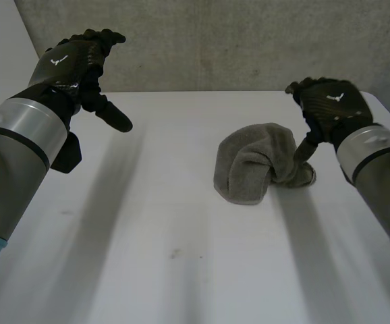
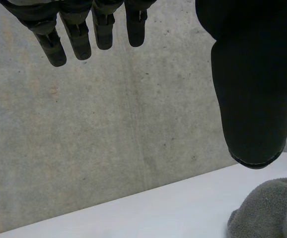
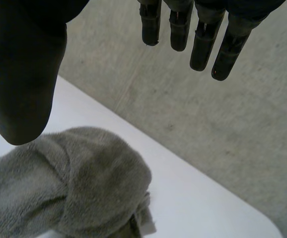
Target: Fold the towel.
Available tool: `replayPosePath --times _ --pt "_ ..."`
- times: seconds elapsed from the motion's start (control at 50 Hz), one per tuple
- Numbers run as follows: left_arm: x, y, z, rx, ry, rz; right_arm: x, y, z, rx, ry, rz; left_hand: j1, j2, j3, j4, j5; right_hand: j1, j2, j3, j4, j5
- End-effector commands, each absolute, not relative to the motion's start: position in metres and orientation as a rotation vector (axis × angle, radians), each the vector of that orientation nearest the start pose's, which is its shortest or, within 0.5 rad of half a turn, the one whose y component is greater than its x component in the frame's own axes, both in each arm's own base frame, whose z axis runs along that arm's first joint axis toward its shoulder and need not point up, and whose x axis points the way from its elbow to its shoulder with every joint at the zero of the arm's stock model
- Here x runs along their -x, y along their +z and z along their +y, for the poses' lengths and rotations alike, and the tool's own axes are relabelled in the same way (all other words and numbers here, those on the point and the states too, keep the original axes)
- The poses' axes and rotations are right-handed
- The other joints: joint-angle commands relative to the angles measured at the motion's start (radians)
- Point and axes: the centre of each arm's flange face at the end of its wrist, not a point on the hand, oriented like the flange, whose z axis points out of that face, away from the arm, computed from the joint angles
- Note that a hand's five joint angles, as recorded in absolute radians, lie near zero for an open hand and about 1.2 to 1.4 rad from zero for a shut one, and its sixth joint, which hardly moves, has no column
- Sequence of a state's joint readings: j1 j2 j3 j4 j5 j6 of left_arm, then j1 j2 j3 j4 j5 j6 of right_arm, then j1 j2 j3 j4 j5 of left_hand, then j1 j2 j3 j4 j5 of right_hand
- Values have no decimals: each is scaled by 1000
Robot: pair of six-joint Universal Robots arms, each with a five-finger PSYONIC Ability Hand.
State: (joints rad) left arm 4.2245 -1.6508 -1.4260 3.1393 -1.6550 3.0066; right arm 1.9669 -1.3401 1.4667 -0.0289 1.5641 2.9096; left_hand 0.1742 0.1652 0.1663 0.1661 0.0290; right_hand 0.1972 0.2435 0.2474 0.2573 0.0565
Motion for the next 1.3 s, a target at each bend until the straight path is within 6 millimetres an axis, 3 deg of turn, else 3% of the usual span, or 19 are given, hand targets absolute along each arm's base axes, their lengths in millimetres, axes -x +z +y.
replayPosePath --times 0.02,0.12,0.18,0.2,0.22,0.24,0.28,0.34,0.5,0.54,0.56,0.6,0.62,0.66,0.8,0.82,0.88,0.98,1.3 --pt "263 330 -234 -322 -2538 2442 -269 232 -298 718 -1986 2167 0 9 8 8 -29 -23 -69 -73 -83 -56" --pt "264 326 -235 -326 -2521 2455 -287 178 -329 757 -1967 2175 0 9 8 8 -29 -23 -69 -73 -83 -56" --pt "265 325 -236 -326 -2516 2458 -291 165 -336 779 -1973 2173 0 9 8 8 -29 -23 -69 -73 -83 -56" --pt "265 324 -236 -327 -2512 2461 -294 153 -341 816 -1977 2181 0 9 8 8 -29 56 10 6 -4 22" --pt "265 324 -236 -329 -2510 2462 -296 145 -344 858 -1982 2182 0 9 8 8 -29 416 369 365 355 382" --pt "265 324 -236 -329 -2509 2462 -296 145 -344 858 -1982 2182 0 9 8 8 -29 419 373 369 359 385" --pt "265 324 -236 -327 -2512 2461 -303 139 -338 963 -1976 2157 0 9 8 8 -29 1196 1150 1146 1136 1162" --pt "265 324 -236 -327 -2512 2461 -306 140 -331 1012 -1951 2127 0 9 8 8 -29 1199 1153 1149 1139 1165" --pt "265 326 -237 -323 -2530 2445 -312 167 -251 1201 -1751 1897 0 9 8 8 -29 1199 1153 1149 1139 1165" --pt "265 327 -237 -322 -2537 2440 -318 169 -203 1291 -1630 1776 0 9 8 8 -29 1199 1153 1149 1139 1165" --pt "265 327 -237 -322 -2537 2440 -318 169 -203 1292 -1630 1776 0 9 8 8 -29 1199 1153 1149 1139 1165" --pt "265 328 -237 -320 -2538 2438 -318 169 -160 1366 -1522 1672 0 9 8 8 -29 1199 1153 1149 1139 1165" --pt "265 328 -237 -320 -2538 2438 -318 169 -160 1366 -1521 1671 0 9 8 8 -29 1199 1153 1149 1139 1165" --pt "264 328 -237 -320 -2538 2437 -315 166 -123 1451 -1413 1559 0 9 8 8 -29 1199 1153 1149 1139 1165" --pt "264 327 -237 -320 -2536 2439 -302 165 -87 1630 -1285 1411 0 9 8 8 -29 1199 1153 1149 1139 1165" --pt "264 327 -237 -321 -2534 2441 -298 166 -85 1666 -1274 1416 0 9 8 8 -29 848 802 798 788 815" --pt "265 326 -237 -323 -2530 2445 -294 167 -88 1695 -1275 1439 0 9 8 8 -29 493 446 442 432 459" --pt "268 312 -242 -337 -2476 2487 -268 172 -148 1554 -1379 1726 0 9 8 8 -29 -23 -69 -73 -83 -56" --pt "304 245 -238 -599 -2227 2747 -235 191 -207 794 -1304 2048 28 37 35 36 -2 -7 -53 -57 -67 -40"
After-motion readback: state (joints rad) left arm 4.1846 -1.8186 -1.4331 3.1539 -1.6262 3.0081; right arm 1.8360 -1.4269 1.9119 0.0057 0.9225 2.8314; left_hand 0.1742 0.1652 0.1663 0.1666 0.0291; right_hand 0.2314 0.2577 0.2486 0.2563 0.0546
